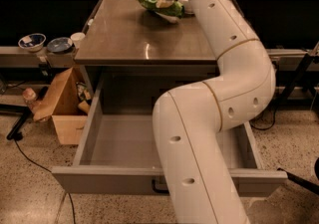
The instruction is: Place green rice chip bag into top drawer
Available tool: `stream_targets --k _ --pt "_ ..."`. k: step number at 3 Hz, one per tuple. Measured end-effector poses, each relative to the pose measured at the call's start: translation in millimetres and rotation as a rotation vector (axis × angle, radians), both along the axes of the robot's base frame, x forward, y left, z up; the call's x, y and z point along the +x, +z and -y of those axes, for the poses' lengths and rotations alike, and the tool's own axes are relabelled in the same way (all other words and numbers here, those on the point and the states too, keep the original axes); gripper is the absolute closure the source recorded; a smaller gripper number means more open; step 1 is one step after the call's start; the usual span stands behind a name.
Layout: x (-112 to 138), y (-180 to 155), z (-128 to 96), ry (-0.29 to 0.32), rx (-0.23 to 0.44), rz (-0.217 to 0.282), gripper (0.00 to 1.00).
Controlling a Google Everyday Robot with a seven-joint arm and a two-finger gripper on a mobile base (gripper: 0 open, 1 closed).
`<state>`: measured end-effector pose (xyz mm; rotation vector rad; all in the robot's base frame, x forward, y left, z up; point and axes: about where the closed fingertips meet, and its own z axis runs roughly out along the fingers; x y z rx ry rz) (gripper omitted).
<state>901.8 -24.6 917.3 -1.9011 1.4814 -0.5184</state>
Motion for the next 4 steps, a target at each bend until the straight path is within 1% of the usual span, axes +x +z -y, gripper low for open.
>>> stream_targets --k 1,2,3,4 --pt "-8 22 4 0.003 -0.004 0.020 1.00" --pt "-15 33 9 0.004 -0.009 0.019 1.00" --pt "-23 34 30 -0.025 -0.013 -0.004 1.00" --pt "-28 32 42 -0.045 -0.012 -0.026 1.00"
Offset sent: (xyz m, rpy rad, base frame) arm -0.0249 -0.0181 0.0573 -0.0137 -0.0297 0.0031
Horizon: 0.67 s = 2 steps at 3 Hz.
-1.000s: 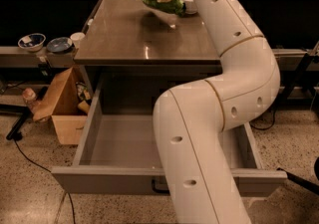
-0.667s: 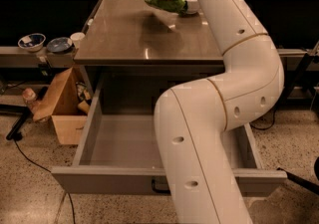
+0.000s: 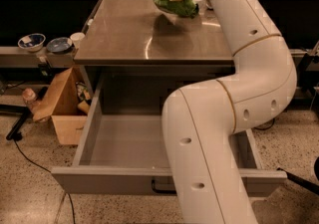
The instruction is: Place green rice chip bag into top drawer
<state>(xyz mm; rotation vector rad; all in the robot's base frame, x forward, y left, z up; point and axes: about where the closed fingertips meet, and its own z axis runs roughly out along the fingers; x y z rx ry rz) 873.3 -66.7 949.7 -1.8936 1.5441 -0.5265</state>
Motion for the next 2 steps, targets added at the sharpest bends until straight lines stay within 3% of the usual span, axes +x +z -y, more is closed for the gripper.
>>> stream_targets --k 1,2 --pt "-13 1 17 -0.036 0.010 -0.039 1.00" --pt "-34 -1 17 -0.028 0.072 -0.071 1.00"
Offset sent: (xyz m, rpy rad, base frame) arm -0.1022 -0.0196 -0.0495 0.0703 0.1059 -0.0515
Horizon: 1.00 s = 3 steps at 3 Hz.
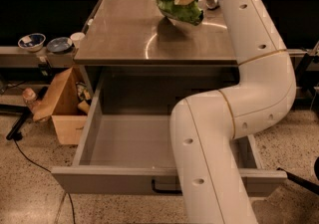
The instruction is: Place green rice chip bag into top drawer
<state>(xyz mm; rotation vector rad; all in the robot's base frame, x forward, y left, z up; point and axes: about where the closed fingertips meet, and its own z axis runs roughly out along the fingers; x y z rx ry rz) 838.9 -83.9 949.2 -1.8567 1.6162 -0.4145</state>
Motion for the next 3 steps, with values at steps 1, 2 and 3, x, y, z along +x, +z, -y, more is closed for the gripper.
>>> stream_targets --k 1,2,3 --pt "0 0 0 0.000 0.000 0.000 1.00" --pt "-7 4 2 0.060 -0.005 0.004 1.00" --pt "-27 15 13 0.158 0.000 0.000 1.00"
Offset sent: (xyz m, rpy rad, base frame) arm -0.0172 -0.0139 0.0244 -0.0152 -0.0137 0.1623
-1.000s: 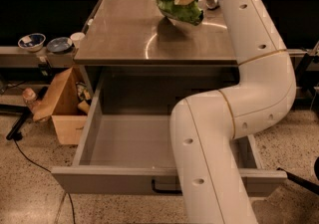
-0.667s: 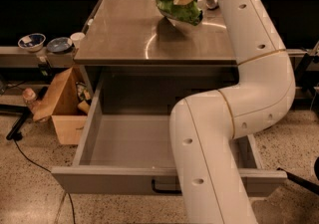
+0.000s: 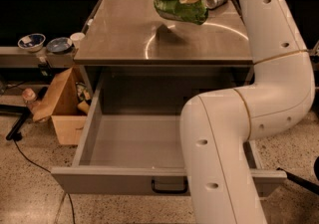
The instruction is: Place green rice chip bag into top drawer
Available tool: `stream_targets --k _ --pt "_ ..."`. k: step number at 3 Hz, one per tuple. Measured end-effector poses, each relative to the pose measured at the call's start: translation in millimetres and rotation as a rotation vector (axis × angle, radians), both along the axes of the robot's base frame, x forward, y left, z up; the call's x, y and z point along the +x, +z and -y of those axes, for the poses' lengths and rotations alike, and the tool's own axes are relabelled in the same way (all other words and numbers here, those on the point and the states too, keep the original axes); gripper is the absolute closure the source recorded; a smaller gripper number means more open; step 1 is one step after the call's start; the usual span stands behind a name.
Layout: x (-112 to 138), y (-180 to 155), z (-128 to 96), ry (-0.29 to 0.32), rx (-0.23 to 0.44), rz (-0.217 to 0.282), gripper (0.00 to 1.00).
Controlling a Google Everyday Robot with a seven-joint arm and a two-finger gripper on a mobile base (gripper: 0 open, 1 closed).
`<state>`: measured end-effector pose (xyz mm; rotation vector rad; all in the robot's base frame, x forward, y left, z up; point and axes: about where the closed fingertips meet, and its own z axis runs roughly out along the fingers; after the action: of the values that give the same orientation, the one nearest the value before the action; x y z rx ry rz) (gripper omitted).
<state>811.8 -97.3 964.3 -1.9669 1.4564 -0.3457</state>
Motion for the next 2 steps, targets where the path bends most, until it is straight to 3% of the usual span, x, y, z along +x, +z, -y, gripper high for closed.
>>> stream_targets --k 2 --pt "-60 12 27 0.291 0.033 -0.013 1.00"
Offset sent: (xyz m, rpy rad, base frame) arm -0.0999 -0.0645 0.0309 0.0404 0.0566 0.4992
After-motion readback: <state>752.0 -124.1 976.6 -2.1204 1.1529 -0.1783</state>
